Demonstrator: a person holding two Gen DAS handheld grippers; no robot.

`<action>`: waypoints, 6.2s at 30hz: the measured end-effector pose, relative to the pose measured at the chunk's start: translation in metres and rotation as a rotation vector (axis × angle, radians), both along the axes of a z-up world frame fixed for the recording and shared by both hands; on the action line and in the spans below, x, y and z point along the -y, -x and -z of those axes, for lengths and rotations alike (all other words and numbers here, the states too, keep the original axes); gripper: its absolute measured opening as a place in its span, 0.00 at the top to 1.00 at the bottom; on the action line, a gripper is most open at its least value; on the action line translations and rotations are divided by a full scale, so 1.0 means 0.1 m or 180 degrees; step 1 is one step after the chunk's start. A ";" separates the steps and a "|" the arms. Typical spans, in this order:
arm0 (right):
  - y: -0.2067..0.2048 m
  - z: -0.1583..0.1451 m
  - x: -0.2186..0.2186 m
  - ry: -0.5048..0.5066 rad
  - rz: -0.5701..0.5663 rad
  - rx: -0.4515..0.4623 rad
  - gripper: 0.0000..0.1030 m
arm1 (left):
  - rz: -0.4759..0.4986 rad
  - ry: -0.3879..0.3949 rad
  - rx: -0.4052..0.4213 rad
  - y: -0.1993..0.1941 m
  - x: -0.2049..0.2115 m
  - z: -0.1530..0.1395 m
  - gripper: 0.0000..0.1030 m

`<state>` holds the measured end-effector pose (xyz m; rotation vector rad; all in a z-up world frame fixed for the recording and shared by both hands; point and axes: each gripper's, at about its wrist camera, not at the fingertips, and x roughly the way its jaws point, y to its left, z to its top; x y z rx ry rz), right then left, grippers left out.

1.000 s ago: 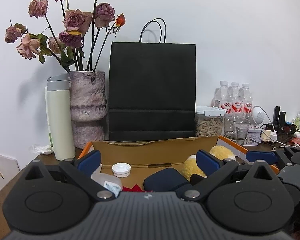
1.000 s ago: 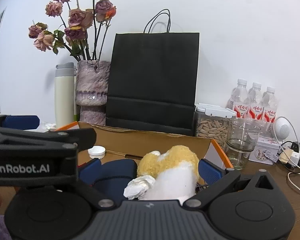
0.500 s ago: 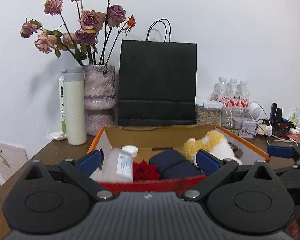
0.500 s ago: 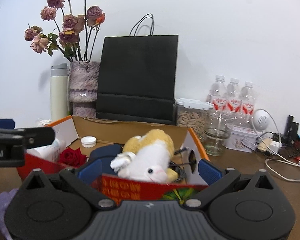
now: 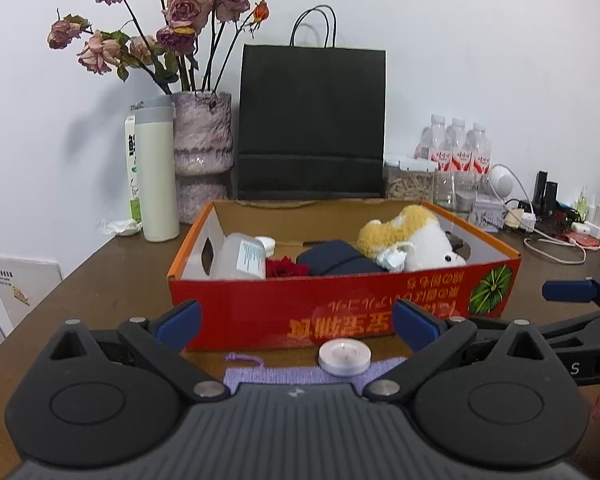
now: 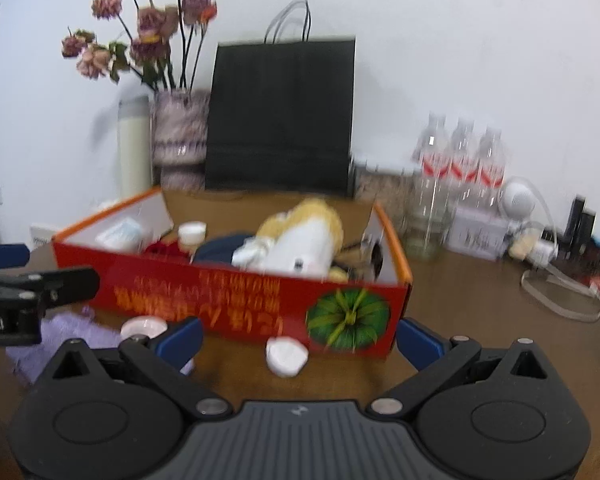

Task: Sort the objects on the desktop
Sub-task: 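Move both grippers back out of the box toward the remaining white caps, then grasp the white cap on the pouch with left gripper while right grasps another white cap, then carry both white caps into the box and open both grippers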

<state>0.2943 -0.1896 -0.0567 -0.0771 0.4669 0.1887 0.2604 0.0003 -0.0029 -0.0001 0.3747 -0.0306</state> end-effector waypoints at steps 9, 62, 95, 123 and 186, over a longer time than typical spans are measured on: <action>-0.16 0.11 0.02 -0.0028 0.0000 -0.0330 0.12 | -0.0060 -0.0005 -0.0244 -0.05 0.00 0.06 0.00; -0.40 0.13 -0.02 -0.0106 -0.0085 -0.0417 0.73 | -0.0061 0.0088 -0.0769 -0.58 0.33 0.20 0.07; -0.27 0.08 -0.05 -0.0072 -0.0192 -0.0269 0.73 | -0.0045 0.0279 -0.0713 -0.48 0.18 0.14 0.61; 0.13 -0.13 -0.18 -0.0125 -0.0386 0.0081 0.73 | 0.0006 0.0448 -0.0190 -0.11 0.09 -0.11 0.61; -1.18 -0.24 -0.36 -0.0003 -0.0279 0.0383 0.12 | -0.0322 0.0068 0.0150 -1.35 0.10 -0.23 0.00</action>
